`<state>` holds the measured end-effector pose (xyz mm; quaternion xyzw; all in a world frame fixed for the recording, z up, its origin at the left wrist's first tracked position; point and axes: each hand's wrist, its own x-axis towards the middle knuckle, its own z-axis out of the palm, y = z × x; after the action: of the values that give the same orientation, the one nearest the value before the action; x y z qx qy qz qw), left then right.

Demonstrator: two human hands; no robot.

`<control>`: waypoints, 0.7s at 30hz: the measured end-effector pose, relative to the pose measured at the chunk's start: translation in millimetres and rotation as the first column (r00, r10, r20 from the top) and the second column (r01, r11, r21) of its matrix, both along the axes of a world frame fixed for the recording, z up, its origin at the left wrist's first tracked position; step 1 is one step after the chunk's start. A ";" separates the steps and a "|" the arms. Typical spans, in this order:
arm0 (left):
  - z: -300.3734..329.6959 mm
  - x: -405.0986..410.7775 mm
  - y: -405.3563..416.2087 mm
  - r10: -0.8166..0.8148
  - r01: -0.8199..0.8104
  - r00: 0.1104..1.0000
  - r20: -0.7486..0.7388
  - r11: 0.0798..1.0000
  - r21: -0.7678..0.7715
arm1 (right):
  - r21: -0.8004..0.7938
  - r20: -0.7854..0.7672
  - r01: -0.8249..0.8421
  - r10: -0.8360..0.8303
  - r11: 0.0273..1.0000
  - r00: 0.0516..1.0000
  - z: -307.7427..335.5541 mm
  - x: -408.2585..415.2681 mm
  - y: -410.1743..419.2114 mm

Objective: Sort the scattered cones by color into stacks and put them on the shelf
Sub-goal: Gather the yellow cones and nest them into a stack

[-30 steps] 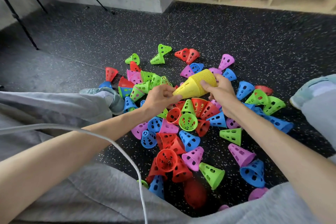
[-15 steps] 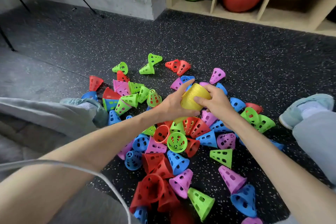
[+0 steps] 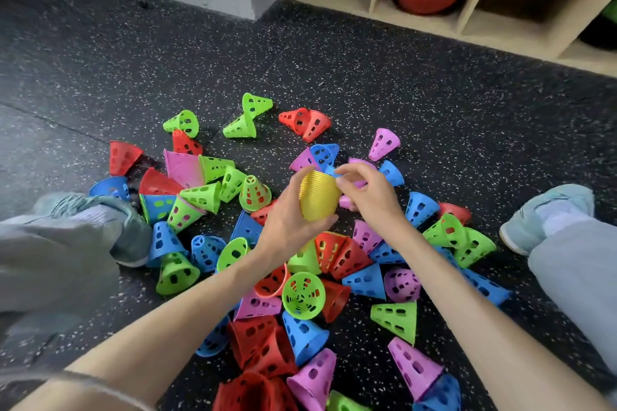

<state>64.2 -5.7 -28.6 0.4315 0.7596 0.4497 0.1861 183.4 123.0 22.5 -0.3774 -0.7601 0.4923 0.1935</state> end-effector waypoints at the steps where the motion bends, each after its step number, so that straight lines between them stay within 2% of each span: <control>1: -1.8 -1.9 -0.1 0.029 -0.029 0.999 0.015 1.000 0.004 | 0.023 -0.003 0.044 -0.044 0.999 0.999 -1.7 -1.3 0.7; 4: -4.3 -4.1 -2.0 0.128 -0.131 0.988 0.081 0.991 0.037 | 0.071 0.029 0.120 -0.122 0.990 0.992 -14.2 -4.6 4.4; 7: -6.2 -3.5 -7.9 0.216 -0.227 0.965 0.150 0.972 0.066 | 0.056 0.239 -0.056 0.041 0.997 0.970 -26.5 -4.0 2.6; 9: -6.9 -4.6 -12.6 0.244 -0.258 0.952 0.183 0.965 0.055 | 0.029 0.368 -0.186 0.163 0.982 0.916 -34.8 -1.3 -1.8; 11: -6.7 -6.9 -17.6 0.257 -0.269 0.941 0.221 0.963 0.024 | 0.011 0.445 -0.246 0.215 0.969 0.869 -41.6 1.9 -7.1; 21: -14.5 -11.3 -35.8 0.231 -0.230 0.949 0.215 0.973 -0.030 | 0.038 0.604 -0.338 0.248 0.941 0.757 -50.2 12.3 -16.9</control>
<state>52.8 -41.5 -43.1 0.2879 0.7809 0.5110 0.2151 195.7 106.1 -27.7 -0.3729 -0.8653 0.3180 -0.1055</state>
